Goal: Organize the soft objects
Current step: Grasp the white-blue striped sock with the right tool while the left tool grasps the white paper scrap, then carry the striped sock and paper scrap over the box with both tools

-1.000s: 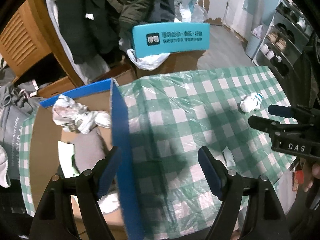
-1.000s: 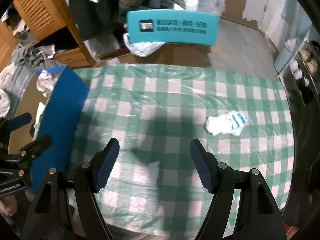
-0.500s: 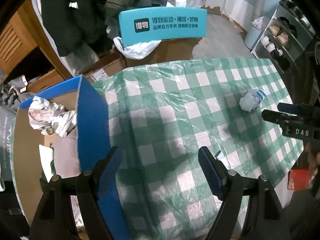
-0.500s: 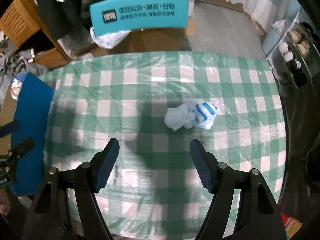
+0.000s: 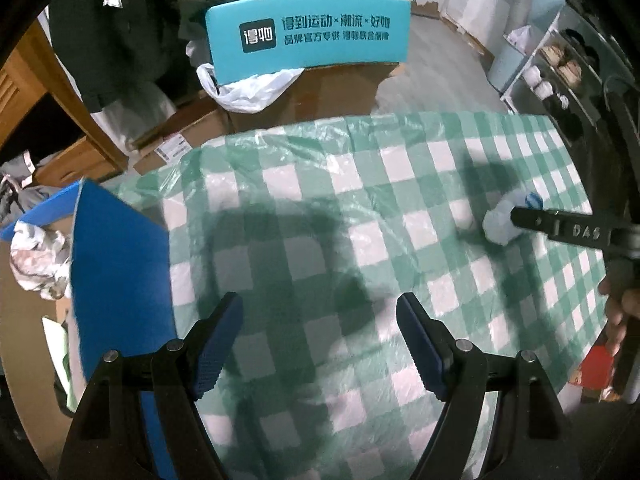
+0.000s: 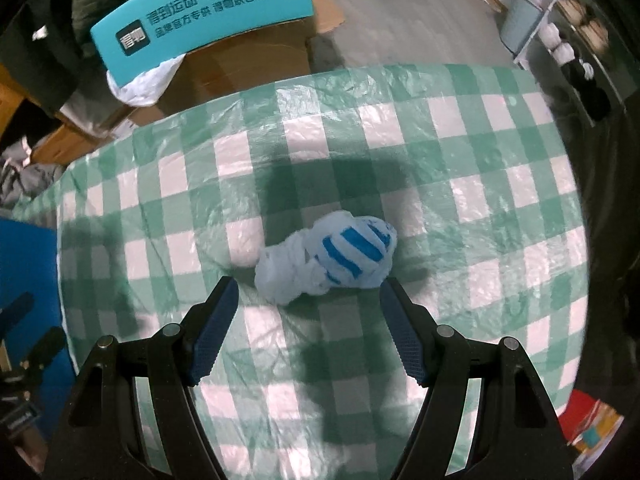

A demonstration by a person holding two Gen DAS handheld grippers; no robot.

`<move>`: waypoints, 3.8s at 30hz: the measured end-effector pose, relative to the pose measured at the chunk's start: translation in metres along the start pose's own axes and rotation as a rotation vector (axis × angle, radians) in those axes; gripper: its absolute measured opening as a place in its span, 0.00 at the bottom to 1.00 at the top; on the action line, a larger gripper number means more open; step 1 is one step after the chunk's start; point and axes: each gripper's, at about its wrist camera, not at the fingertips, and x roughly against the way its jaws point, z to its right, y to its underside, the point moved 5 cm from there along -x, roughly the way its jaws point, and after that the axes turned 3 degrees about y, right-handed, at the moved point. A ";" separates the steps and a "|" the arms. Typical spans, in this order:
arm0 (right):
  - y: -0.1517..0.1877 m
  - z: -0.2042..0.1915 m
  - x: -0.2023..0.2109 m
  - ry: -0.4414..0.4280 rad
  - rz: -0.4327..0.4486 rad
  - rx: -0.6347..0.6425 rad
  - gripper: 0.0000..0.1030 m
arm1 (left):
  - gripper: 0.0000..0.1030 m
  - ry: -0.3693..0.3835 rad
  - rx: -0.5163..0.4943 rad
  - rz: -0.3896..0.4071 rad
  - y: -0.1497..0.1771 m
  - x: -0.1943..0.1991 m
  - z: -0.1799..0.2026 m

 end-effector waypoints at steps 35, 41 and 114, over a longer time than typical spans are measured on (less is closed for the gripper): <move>0.021 -0.004 -0.049 0.013 -0.036 0.098 0.39 | 0.78 0.081 0.049 -0.105 0.010 -0.042 0.026; 0.050 -0.014 -0.043 -0.006 -0.031 0.140 0.37 | 0.78 0.109 0.084 -0.132 0.026 -0.044 0.032; 0.107 -0.043 0.074 -0.084 0.133 0.286 0.37 | 0.15 0.028 -0.087 -0.035 0.062 0.009 0.070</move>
